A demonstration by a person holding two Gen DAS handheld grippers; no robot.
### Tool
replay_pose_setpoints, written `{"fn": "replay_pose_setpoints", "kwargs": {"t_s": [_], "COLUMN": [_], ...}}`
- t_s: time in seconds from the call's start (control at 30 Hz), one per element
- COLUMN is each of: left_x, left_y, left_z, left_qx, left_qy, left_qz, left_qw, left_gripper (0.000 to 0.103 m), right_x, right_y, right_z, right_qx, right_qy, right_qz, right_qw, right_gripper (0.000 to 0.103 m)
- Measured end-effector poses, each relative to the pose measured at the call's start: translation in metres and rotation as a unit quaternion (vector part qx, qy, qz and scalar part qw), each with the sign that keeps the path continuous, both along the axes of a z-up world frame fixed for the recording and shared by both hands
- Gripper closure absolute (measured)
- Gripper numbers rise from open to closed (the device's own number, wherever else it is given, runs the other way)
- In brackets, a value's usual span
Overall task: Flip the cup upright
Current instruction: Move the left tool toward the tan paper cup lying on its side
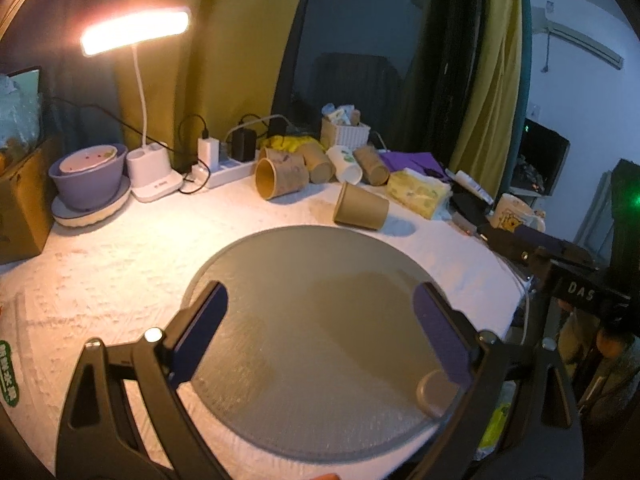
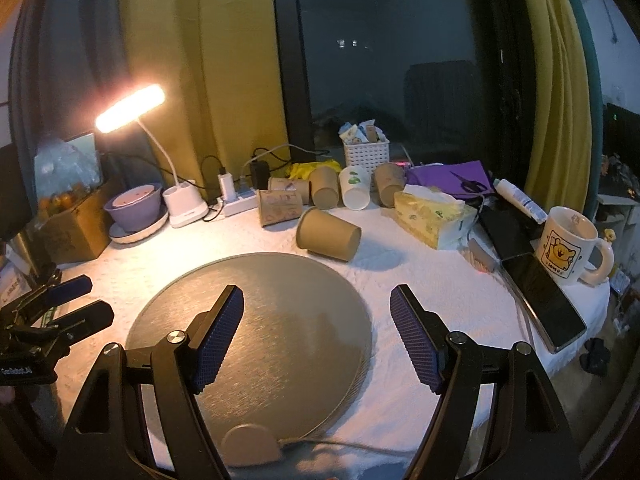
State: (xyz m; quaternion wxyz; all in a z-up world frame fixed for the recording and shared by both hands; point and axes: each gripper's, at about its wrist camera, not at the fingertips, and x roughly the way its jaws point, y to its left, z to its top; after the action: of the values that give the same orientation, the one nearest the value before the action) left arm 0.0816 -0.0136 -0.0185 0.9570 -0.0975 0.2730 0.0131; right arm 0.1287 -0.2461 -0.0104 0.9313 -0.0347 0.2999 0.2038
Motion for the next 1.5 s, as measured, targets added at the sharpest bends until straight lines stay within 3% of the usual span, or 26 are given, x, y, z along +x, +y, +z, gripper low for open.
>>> {"fn": "replay_pose_setpoints", "kwargs": {"t_s": [0.5,0.77,0.93,1.23,1.5], "left_x": [0.099,0.148,0.178,0.227,0.273], "left_y": [-0.025,-0.044,-0.053,-0.059,-0.063], "left_z": [-0.013,-0.03,-0.036,-0.034,-0.051], "left_qx": [-0.002,-0.023,-0.039,-0.073,-0.11], "left_qy": [0.067,0.105,0.126,0.135,0.176], "left_qz": [-0.001,-0.003,0.0,0.018,0.016], "left_qw": [0.9978,0.9942,0.9913,0.988,0.978], "left_gripper": [0.008,0.008,0.008,0.008,0.008], "right_x": [0.077,0.115,0.13,0.182,0.222], "right_y": [-0.035,-0.033,-0.029,-0.04,-0.045], "right_z": [-0.017,-0.039,-0.047,-0.055,-0.056], "right_qx": [-0.001,-0.038,-0.058,-0.051,-0.035], "right_qy": [0.031,0.068,0.067,0.057,0.046], "right_qz": [-0.009,0.054,0.092,0.095,0.1], "right_qw": [0.999,0.996,0.992,0.992,0.993], "right_gripper": [0.024,0.024,0.025,0.026,0.026]}}
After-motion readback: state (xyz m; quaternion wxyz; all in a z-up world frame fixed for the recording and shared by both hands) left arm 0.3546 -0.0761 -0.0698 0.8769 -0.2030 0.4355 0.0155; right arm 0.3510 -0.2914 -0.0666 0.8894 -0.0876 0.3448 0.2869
